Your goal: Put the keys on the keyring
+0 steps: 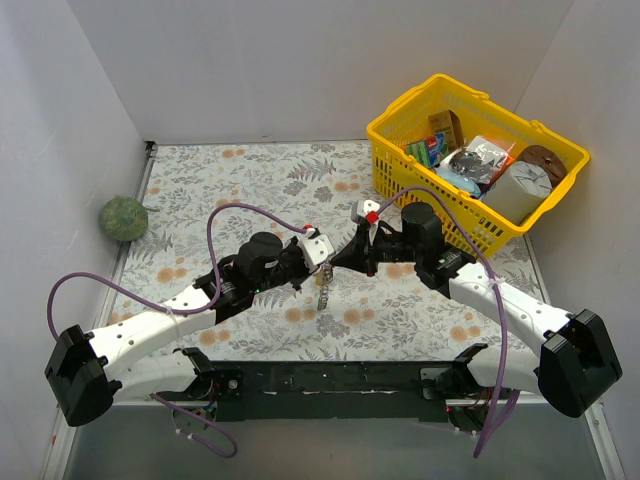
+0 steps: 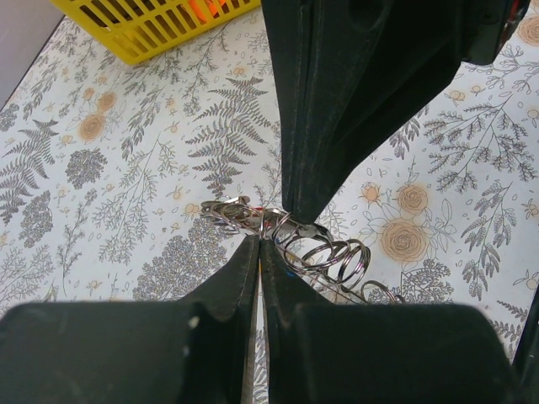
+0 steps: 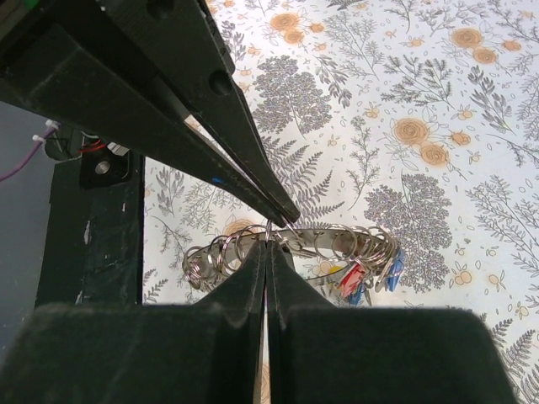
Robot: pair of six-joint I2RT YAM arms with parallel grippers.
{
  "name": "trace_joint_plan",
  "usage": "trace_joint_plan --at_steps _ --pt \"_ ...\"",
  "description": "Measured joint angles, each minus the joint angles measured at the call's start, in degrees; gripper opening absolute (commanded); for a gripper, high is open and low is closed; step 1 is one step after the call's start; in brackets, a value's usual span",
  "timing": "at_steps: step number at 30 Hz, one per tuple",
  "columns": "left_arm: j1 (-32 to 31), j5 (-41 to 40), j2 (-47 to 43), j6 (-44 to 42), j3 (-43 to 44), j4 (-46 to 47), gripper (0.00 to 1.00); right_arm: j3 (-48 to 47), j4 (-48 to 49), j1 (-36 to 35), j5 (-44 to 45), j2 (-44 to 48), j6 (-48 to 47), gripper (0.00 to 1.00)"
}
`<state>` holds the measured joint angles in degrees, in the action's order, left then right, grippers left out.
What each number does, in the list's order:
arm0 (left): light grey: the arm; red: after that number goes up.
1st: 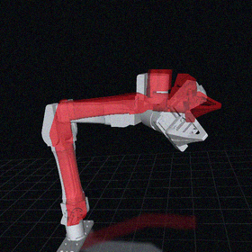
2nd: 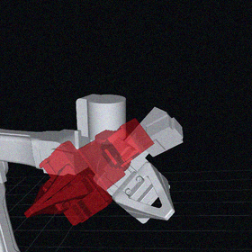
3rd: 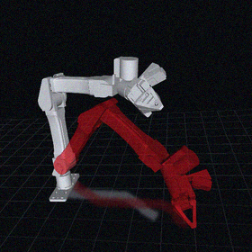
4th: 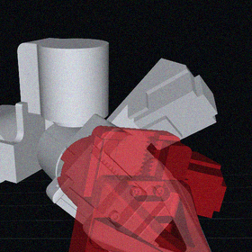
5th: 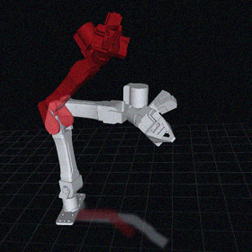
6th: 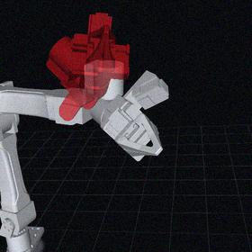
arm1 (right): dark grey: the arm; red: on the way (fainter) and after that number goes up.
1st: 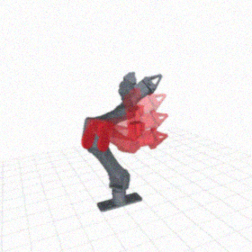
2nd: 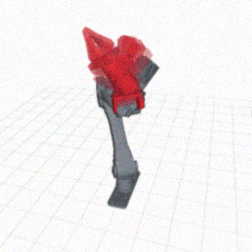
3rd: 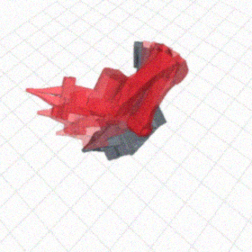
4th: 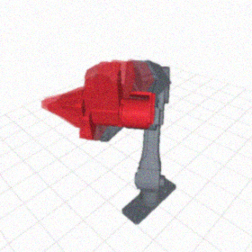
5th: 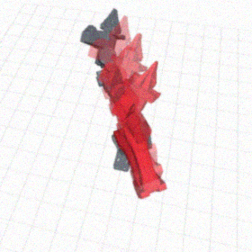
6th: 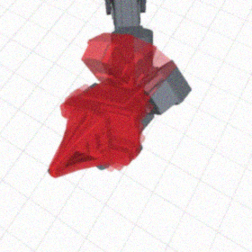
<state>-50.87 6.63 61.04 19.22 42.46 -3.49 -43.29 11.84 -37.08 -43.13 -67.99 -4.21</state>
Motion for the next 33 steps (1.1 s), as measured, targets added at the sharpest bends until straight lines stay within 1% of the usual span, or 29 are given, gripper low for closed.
trace_joint_plan --at_steps 16,33 --pt "0.0 0.0 0.0 -0.2 -0.7 0.0 0.0 0.0 -0.1 1.1 3.8 -1.0 2.8 0.01" --pt "0.0 0.0 -0.1 -0.2 -0.8 0.0 0.0 1.2 -0.3 1.7 4.0 -1.0 3.4 0.01"
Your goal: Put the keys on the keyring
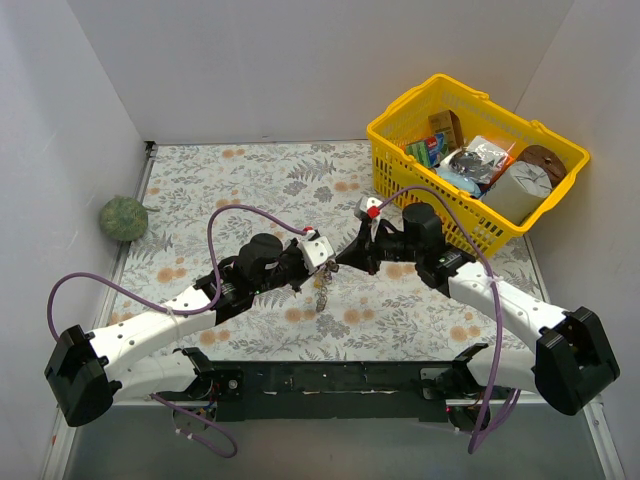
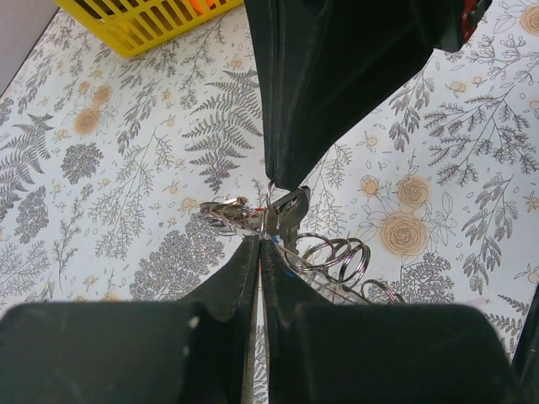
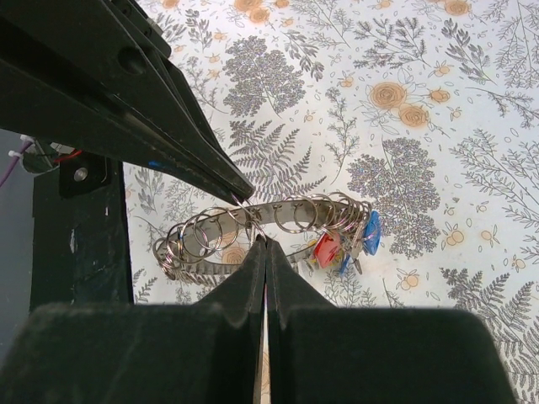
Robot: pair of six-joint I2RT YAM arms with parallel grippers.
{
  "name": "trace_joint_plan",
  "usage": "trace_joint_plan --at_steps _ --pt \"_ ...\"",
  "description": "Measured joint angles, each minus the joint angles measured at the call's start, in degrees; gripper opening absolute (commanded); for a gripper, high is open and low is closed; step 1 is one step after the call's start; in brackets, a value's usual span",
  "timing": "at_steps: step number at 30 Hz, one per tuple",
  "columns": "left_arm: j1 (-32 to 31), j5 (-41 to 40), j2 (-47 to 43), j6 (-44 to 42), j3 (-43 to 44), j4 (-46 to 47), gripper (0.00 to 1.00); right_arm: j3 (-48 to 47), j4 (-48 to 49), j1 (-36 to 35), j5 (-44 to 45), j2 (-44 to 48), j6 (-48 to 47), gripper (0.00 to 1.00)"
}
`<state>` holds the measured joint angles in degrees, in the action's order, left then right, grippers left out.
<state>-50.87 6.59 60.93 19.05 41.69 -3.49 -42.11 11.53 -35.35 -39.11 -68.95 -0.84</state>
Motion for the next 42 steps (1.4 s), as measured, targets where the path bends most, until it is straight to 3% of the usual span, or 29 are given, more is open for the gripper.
trace_joint_plan --at_steps 30,31,32,34,35,38,42 --pt "-0.1 0.0 0.0 0.0 0.0 0.0 0.0 0.7 5.3 0.0 -9.5 2.8 1.1 0.01" --pt "-0.1 0.0 0.0 0.0 0.0 0.0 0.0 0.7 5.3 0.0 -9.4 2.8 1.1 0.04" --pt "-0.1 0.0 0.0 0.0 0.0 0.0 0.0 0.7 5.3 0.0 -9.2 2.9 1.1 0.16" --pt "-0.1 0.0 0.0 0.0 0.0 0.1 0.0 0.8 5.2 0.1 -8.8 3.0 0.5 0.33" --pt "-0.1 0.2 0.0 0.0 0.0 0.0 0.0 0.9 5.1 0.3 -8.6 3.2 0.1 0.5" --pt "-0.1 0.8 0.0 -0.2 -0.1 0.1 0.0 1.8 4.8 1.8 -8.9 4.2 -2.2 0.61" --pt "-0.1 2.1 -0.6 -0.4 -0.5 0.1 0.0 1.8 3.9 4.8 -11.8 4.2 -6.3 0.66"
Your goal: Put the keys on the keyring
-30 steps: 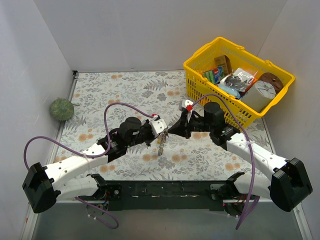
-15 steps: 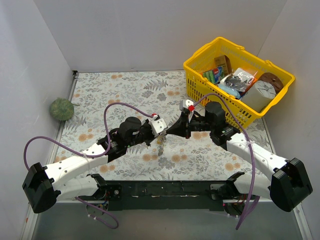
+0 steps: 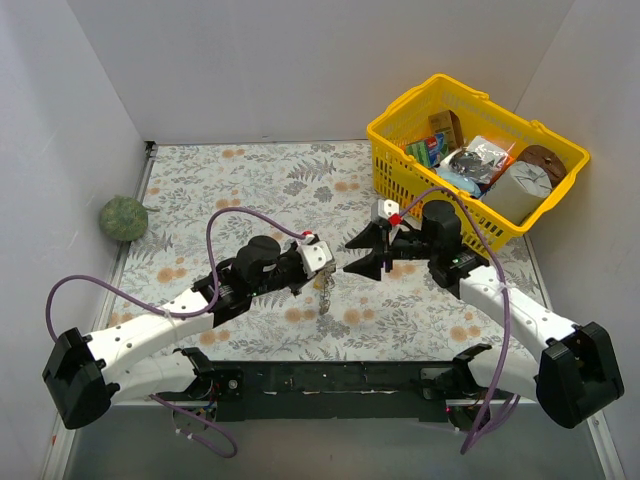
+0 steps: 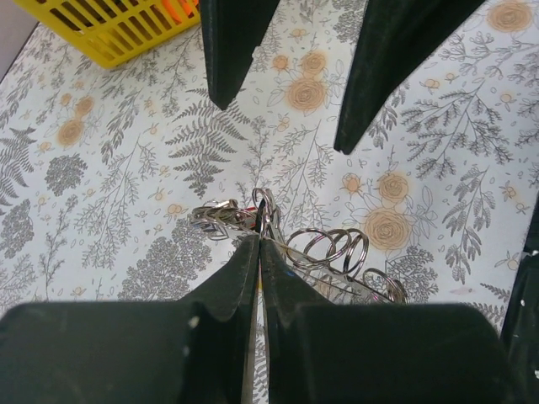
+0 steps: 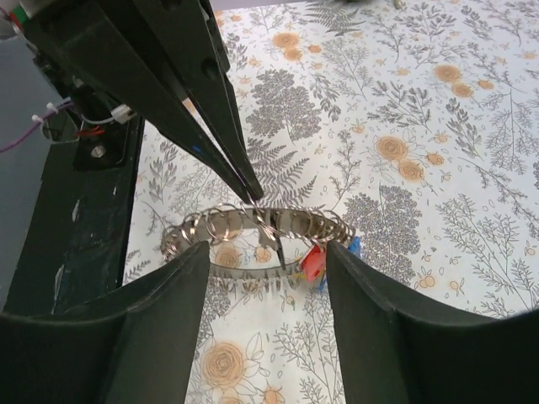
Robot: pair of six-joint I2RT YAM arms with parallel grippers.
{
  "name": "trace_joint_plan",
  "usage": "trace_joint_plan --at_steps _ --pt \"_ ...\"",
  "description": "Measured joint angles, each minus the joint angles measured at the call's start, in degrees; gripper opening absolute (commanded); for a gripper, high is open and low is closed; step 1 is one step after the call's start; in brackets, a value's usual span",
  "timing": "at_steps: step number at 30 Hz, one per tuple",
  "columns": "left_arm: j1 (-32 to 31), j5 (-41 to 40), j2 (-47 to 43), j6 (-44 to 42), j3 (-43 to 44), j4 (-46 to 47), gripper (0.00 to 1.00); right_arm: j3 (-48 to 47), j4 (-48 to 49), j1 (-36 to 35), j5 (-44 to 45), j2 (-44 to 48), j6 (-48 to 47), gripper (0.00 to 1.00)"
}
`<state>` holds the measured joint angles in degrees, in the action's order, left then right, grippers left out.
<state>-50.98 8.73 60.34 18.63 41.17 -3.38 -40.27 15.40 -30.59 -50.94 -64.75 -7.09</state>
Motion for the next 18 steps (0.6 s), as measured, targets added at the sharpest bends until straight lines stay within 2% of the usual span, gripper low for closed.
trace_joint_plan --at_steps 4,10,16,18 --pt "0.0 2.5 -1.5 -0.6 -1.2 0.0 0.0 -0.1 -1.6 3.1 -6.0 -1.9 -4.1 0.66" --pt "0.0 5.6 -2.4 -1.2 -1.4 0.0 0.0 -2.3 -3.5 4.0 -13.3 -6.8 -7.5 0.59" --pt "0.0 7.3 -2.7 -1.3 -1.4 0.0 0.0 -3.1 -2.7 3.1 -15.9 -8.4 -6.6 0.54" --pt "0.0 7.5 -2.7 -1.3 -1.4 0.0 0.0 -3.1 -1.7 2.2 -16.2 -8.6 -6.1 0.48"
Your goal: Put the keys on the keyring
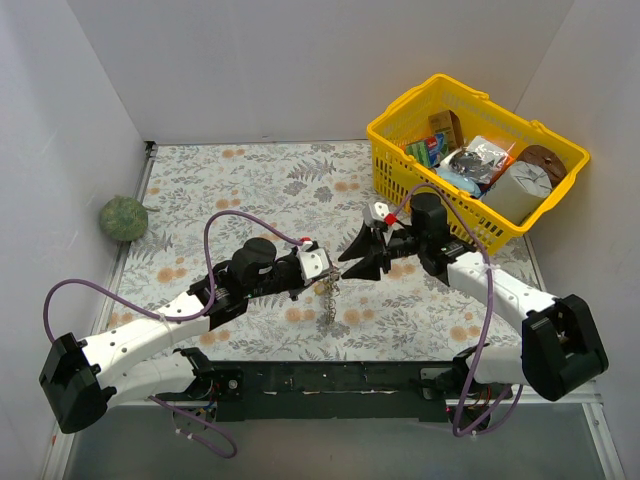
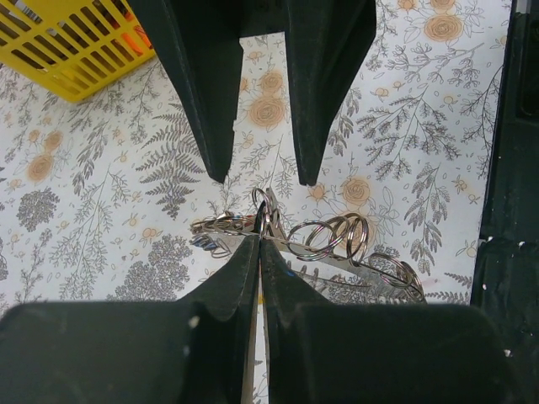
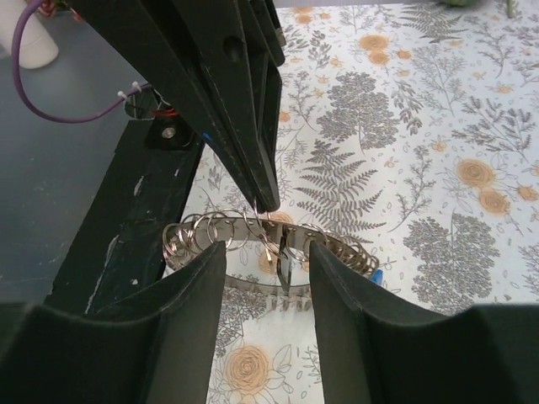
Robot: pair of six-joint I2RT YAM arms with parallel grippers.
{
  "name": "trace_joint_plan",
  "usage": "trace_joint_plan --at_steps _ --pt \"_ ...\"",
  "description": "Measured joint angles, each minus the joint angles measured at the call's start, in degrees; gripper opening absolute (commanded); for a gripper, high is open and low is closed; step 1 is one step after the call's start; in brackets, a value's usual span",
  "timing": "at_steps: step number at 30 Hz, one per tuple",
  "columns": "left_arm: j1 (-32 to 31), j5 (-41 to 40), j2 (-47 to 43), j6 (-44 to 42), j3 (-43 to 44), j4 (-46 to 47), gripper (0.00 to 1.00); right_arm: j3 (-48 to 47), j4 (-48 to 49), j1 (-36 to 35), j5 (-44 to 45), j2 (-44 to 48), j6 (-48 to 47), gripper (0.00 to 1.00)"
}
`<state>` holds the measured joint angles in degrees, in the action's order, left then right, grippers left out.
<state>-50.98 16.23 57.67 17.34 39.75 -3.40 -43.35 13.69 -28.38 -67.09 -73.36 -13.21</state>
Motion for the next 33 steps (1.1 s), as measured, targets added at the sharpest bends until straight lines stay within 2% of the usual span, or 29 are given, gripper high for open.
trace_joint_plan --at_steps 2,7,10,13,15,16,33 --pt "0.0 0.2 0.0 0.0 0.0 0.0 0.0 0.0 0.8 -0.7 -0.4 -0.6 0.5 0.41" --pt "0.0 0.3 0.0 0.0 0.0 0.0 0.0 -0.2 1.4 -1.3 -1.0 -3.9 1.9 0.34" --pt "0.0 0.3 0.0 0.0 0.0 0.0 0.0 -0.2 1.4 -1.3 -0.9 -4.4 2.4 0.27" --pt "0.0 0.3 0.0 0.0 0.0 0.0 0.0 -0.4 1.5 -1.3 -0.8 -4.4 2.5 0.18" --pt "0.0 0.3 0.0 0.0 0.0 0.0 0.0 -0.5 1.4 -1.3 -0.7 -4.4 2.6 0.03" --pt "0.0 0.2 0.0 0.0 0.0 0.0 0.0 -0.5 1.4 -1.3 -0.7 -4.4 2.8 0.01" --pt "0.0 -2.6 0.0 0.1 0.0 1.7 0.0 -1.5 1.3 -1.4 0.9 -3.1 6.0 0.01"
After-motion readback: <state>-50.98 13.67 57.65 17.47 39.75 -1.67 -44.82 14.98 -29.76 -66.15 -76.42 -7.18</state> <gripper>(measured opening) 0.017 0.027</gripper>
